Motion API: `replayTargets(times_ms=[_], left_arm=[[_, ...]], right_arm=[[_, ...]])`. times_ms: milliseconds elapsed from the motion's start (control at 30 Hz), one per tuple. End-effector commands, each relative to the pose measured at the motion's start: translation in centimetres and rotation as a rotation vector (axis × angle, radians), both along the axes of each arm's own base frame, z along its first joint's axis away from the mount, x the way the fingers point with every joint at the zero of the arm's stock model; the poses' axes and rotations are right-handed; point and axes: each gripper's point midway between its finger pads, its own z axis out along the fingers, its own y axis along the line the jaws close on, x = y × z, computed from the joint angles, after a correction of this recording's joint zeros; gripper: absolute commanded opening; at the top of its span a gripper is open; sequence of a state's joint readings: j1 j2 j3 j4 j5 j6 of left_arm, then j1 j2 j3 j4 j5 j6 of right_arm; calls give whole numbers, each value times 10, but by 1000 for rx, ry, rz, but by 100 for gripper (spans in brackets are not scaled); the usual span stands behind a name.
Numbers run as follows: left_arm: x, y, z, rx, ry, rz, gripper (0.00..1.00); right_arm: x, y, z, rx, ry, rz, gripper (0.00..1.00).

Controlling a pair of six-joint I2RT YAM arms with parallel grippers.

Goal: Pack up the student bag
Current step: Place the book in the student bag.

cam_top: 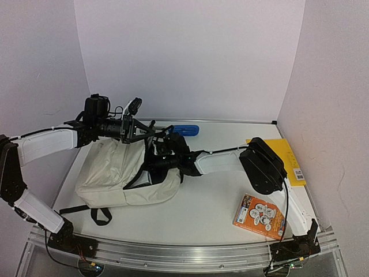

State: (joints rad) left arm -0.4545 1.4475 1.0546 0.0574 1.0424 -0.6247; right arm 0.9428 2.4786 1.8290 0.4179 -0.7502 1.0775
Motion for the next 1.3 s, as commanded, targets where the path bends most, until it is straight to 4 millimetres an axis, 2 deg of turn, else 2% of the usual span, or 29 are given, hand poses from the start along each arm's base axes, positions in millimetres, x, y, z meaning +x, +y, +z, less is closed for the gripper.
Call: replayTargets(times_ms=[0, 100, 200, 233, 300, 433, 500, 633, 667, 767, 933, 1067, 1133, 1267], left_arm=[[-1, 0, 49, -44, -203, 31, 0], [4, 10, 38, 24, -194, 114, 0], [10, 32, 19, 94, -142, 236, 0], [11, 37, 15, 106, -130, 258, 0], [14, 57, 2, 142, -86, 338, 0], [19, 97, -18, 204, 9, 467, 0], [20, 110, -27, 245, 43, 513, 0], [19, 124, -42, 321, 82, 575, 0], [20, 127, -46, 332, 94, 593, 0], [21, 132, -53, 344, 125, 626, 0], [27, 141, -62, 369, 171, 682, 0], [30, 158, -74, 405, 227, 772, 0], [30, 169, -83, 416, 270, 827, 0], [26, 193, -104, 391, 393, 939, 0]], right_arm=[[-7, 5, -2, -9, -49, -9, 40], [-5, -1, 6, -14, -91, -19, 48], [1, -13, 14, -34, -124, -51, 52], [4, -16, 23, -29, -138, -61, 53], [9, -26, 31, -38, -159, -83, 57], [17, -45, 61, -69, -247, -132, 69], [21, -52, 61, -124, -281, -160, 75], [38, -81, 60, -327, -377, -261, 82], [43, -94, 61, -395, -415, -300, 85], [50, -114, 81, -452, -483, -362, 89], [51, -142, 125, -479, -587, -432, 96], [52, -165, 143, -523, -629, -480, 98], [56, -179, 144, -551, -630, -509, 98], [69, -220, 138, -592, -584, -563, 97]])
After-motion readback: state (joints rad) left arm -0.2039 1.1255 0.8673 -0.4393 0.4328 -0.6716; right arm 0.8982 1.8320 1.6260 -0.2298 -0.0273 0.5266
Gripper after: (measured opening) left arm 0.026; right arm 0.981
